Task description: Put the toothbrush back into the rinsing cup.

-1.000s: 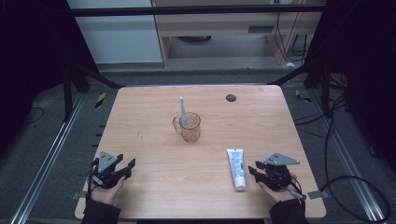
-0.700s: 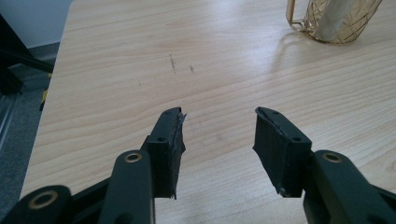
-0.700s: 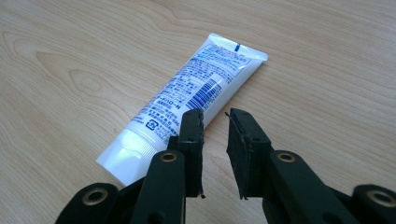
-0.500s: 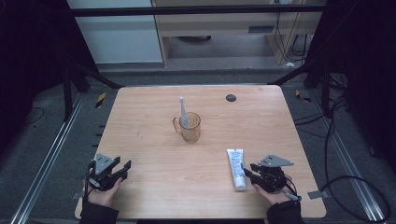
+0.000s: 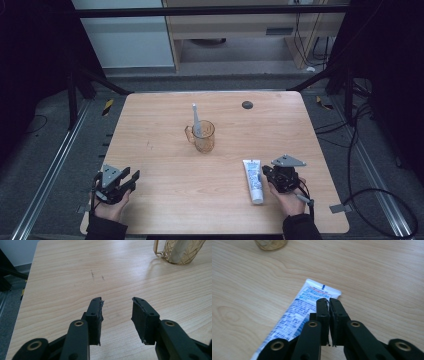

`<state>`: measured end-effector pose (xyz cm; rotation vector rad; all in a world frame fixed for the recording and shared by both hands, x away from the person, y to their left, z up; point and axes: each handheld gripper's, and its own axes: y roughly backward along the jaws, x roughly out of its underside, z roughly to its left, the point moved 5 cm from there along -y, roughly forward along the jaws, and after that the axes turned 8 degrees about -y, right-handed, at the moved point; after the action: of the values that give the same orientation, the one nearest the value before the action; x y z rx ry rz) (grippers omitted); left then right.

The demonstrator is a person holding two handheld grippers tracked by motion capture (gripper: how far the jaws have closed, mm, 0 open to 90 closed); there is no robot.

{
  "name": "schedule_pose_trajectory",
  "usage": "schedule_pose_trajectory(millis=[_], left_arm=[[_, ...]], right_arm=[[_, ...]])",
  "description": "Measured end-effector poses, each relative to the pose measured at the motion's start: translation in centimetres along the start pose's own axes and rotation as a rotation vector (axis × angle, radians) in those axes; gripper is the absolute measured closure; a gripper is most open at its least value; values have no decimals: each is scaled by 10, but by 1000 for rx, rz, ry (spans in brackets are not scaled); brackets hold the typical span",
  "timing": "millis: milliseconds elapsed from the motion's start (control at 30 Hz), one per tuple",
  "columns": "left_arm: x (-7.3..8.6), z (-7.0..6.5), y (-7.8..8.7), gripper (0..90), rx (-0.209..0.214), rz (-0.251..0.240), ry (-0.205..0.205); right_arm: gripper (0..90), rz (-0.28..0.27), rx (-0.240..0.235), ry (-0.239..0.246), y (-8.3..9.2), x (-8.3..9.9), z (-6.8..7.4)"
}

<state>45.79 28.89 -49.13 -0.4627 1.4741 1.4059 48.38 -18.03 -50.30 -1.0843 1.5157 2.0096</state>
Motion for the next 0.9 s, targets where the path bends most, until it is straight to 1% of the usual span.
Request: schedule_pose_trajectory(millis=[33,167,200,300,333,367,567,700,767,800,833,900], left_arm=[[0,0,0,592,0,0,-1],[-1,0,-1,589,2,-5,-4],[-1,0,-1,588,0,-6,-6],[-1,0,-1,579,3,-8,-9],[-1,0,-1,571,5,-8,-11],[-1,0,-1,566,5,-8,-12],[-1,1,-1,547,-3,-12,-14],[-1,1,-2,544,6,-18,-10],[-1,0,-2,541,8,-19,-13],[-1,0,-2,539,8,-20,-14],[-1,0,-2,538,9,-21,-17],[-1,0,-2,532,7,-19,-15]], right_arm=[[899,2,10,-3,-2,0,-2],[900,9,9,-41,-10,-3,-10],[900,11,2,-54,-12,-3,-10],[900,26,6,-62,-19,-2,-11],[900,33,14,-56,-23,-2,-11],[900,39,13,-62,-24,-1,-11],[900,58,22,-61,-33,0,-12],[900,66,14,-60,-34,0,-11],[900,71,7,-50,-35,1,-9],[900,76,0,-53,-35,1,-7],[900,75,4,-44,-36,1,-6],[900,71,-8,-39,-35,0,-5]])
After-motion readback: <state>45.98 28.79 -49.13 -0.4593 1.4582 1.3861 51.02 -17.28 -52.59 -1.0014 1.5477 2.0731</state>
